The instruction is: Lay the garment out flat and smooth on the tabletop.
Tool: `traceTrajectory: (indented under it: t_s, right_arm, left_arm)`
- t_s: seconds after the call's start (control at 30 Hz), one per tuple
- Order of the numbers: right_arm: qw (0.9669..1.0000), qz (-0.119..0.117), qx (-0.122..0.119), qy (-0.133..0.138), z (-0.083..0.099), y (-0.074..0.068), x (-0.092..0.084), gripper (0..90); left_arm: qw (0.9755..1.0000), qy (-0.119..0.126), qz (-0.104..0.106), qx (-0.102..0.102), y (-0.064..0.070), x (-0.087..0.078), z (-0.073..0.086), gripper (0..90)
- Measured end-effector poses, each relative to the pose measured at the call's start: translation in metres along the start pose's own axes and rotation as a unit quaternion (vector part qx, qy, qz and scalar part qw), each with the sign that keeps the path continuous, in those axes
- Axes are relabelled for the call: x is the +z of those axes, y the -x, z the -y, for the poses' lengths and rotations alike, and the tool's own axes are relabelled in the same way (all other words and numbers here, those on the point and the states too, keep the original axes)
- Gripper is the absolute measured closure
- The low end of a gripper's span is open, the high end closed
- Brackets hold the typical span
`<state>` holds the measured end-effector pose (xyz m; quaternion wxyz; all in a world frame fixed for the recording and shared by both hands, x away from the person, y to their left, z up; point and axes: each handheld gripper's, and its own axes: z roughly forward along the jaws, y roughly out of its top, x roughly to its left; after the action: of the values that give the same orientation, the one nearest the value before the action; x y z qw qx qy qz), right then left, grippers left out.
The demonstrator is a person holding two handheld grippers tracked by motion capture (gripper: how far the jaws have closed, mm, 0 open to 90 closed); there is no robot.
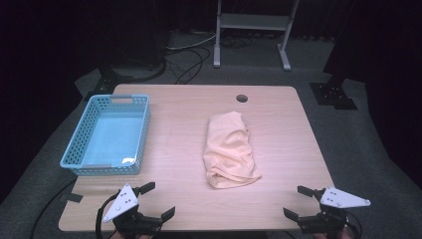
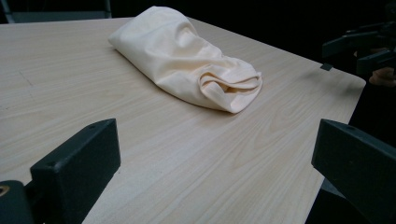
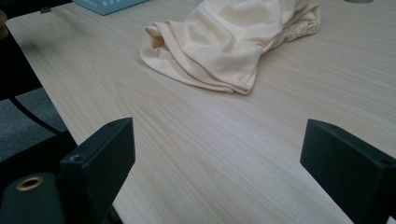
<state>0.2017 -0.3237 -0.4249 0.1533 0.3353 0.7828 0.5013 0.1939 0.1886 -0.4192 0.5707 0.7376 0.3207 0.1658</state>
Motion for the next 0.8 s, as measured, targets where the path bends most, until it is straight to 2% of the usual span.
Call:
traceTrajectory:
  t_s: [0.3,0.7,0.8]
  right_arm:
    - [0.9999,-0.011,-0.001,-0.012,-0.017,0.007,0.012,9.6]
    - [0.9993,-0.025,-0.023,-0.013,-0.062,0.019,0.041,9.6]
    - [0.9992,-0.021,-0.033,-0.011,-0.072,0.019,0.051,9.6]
  left_arm:
    - [1.0,0.0,0.002,-0.001,-0.001,0.0,0.0,0.4]
    - [1.0,0.004,0.001,-0.005,-0.005,-0.002,0.001,0.5]
    - [1.0,0.004,-0.001,-0.004,-0.006,-0.003,0.001,0.4]
